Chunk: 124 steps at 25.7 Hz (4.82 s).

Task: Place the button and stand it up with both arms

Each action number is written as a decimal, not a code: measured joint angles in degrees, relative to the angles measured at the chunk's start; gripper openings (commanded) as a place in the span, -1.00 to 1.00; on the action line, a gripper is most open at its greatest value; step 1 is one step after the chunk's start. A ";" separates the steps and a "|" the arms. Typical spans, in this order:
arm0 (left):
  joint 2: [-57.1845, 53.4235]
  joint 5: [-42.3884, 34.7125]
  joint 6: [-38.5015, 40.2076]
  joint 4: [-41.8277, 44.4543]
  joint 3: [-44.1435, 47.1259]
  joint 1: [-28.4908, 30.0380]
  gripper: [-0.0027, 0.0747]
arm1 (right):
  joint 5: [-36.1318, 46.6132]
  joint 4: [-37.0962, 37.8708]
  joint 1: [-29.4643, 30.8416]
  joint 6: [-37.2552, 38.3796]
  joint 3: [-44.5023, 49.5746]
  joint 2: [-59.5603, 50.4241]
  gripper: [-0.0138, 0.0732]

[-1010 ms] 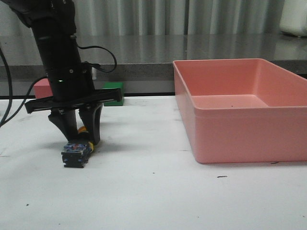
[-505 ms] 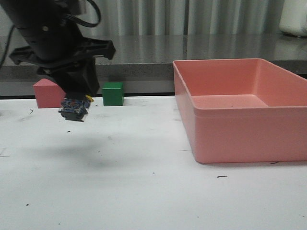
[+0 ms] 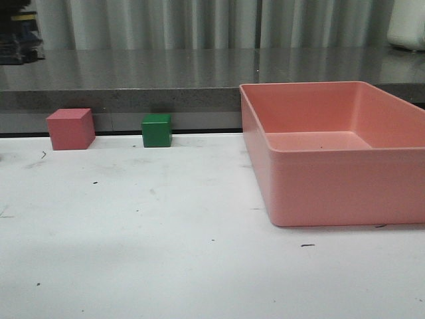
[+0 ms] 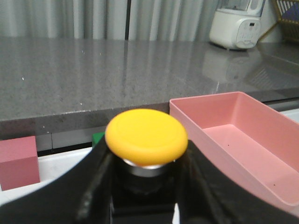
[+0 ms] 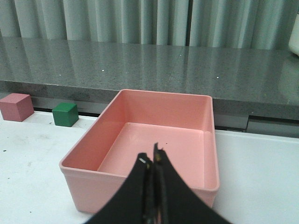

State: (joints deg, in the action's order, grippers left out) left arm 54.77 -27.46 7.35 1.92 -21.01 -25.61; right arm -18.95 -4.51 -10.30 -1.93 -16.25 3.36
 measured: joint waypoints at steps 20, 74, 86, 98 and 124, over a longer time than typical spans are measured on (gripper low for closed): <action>38.04 -34.31 -8.55 -3.69 1.01 0.00 -0.71 | 0.00 0.00 0.00 0.00 0.00 0.00 -0.82; 31.95 -22.08 -6.47 -8.86 -6.61 0.00 0.43 | 0.00 0.00 0.00 0.00 0.00 0.00 -0.82; 0.87 7.13 -6.47 -9.15 -8.53 0.00 -0.62 | 0.00 0.00 0.00 0.00 0.00 0.00 -0.83; -27.72 39.86 -6.88 -2.69 -8.53 0.00 -0.98 | 0.00 0.00 0.00 0.00 0.00 0.00 -0.83; -37.38 49.39 -6.93 -2.31 -8.53 0.00 -0.98 | 0.00 0.00 0.00 0.00 0.00 0.00 -0.83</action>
State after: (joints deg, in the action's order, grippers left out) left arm 17.39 21.93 0.43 -0.39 -29.54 -25.61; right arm -18.95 -4.51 -10.30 -1.93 -16.25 3.36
